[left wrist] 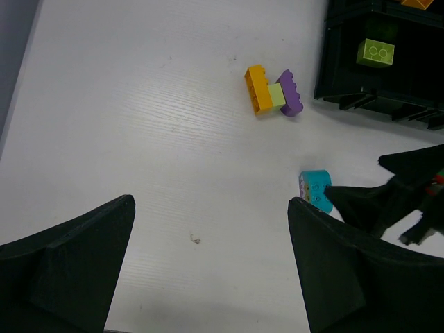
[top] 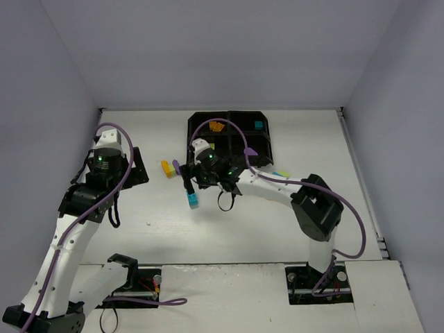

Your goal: Sort the legos into containers by color

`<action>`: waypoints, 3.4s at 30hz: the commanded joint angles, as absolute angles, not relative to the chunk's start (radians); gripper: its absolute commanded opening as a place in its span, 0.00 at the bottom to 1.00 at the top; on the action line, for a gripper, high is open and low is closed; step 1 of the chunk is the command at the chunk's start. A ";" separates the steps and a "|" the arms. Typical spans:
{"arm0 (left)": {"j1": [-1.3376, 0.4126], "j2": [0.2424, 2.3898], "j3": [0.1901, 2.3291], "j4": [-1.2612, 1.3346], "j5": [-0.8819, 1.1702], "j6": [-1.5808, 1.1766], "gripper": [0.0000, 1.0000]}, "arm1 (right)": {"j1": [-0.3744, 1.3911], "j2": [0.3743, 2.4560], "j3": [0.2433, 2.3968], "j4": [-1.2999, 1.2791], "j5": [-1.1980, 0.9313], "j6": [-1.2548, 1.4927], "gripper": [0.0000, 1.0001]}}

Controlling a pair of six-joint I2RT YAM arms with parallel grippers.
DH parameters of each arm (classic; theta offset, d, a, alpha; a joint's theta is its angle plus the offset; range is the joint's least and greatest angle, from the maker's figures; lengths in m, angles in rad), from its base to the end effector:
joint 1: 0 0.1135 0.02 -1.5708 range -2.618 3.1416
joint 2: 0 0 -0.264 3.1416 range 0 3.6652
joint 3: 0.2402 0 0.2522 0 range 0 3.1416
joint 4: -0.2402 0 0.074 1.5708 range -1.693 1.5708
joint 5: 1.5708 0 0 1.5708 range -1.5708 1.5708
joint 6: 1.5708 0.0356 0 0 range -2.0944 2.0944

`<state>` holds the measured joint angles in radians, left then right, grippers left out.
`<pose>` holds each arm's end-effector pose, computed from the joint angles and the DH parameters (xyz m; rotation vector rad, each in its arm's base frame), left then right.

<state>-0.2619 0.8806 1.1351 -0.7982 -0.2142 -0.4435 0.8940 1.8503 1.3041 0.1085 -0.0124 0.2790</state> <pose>0.1632 -0.0359 0.3805 -0.3177 2.0828 -0.1976 0.2706 0.3375 0.2448 -0.6410 1.9911 0.7472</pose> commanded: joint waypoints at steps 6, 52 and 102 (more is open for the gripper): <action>-0.265 0.874 1.158 -0.802 -0.230 -0.465 0.85 | 0.954 1.976 1.382 0.097 -0.048 0.377 0.91; -0.264 0.873 1.163 -0.819 -0.175 -0.503 0.85 | 0.348 2.121 1.893 0.057 -0.052 0.124 0.18; -0.267 0.953 1.198 -0.738 -0.069 -0.463 0.85 | 0.413 1.391 0.715 0.055 0.114 0.534 0.60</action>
<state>-0.2619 0.9554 1.1503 -0.7753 -0.0746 -0.4728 0.4034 1.3510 0.6971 -0.0067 0.1108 0.5060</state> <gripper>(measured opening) 0.848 0.603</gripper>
